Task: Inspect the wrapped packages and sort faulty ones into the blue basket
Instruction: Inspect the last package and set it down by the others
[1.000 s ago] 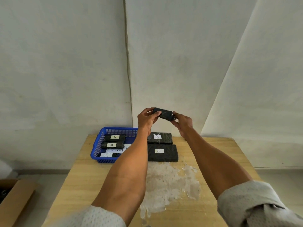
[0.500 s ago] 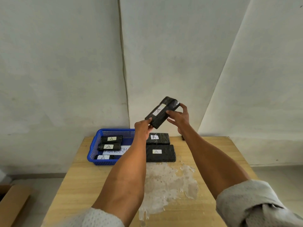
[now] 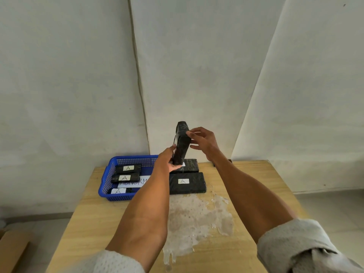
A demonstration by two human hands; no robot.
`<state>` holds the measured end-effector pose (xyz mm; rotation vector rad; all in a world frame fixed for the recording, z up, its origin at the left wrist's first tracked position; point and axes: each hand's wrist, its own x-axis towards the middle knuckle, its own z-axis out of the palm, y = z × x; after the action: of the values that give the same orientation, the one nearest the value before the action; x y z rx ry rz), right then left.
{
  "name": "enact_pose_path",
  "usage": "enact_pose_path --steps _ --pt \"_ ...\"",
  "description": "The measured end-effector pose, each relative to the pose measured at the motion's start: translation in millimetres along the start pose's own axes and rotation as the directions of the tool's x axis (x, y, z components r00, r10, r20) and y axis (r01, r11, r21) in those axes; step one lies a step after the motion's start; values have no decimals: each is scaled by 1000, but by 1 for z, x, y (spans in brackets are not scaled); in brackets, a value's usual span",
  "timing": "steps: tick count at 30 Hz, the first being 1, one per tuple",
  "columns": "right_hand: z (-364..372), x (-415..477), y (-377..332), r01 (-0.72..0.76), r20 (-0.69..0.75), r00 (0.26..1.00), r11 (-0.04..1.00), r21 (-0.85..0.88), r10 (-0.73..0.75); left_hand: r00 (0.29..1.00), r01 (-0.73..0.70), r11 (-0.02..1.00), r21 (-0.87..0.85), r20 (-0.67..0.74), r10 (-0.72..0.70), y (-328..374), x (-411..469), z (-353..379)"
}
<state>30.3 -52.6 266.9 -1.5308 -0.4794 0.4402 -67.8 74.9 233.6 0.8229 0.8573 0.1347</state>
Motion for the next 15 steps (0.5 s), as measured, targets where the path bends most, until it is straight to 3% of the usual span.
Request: enact_pose_path --steps 4,10,15 --pt "0 -1 -9 -37 91 995 999 1 37 998 -58 998 11 8 58 -1 0 -1" --pt "-6 -1 -13 -45 70 996 998 -42 48 998 -68 990 123 -4 69 -3 0 -3" --pt "-12 2 -15 -77 98 992 993 -90 85 996 -82 994 75 -9 83 -2 -6 0"
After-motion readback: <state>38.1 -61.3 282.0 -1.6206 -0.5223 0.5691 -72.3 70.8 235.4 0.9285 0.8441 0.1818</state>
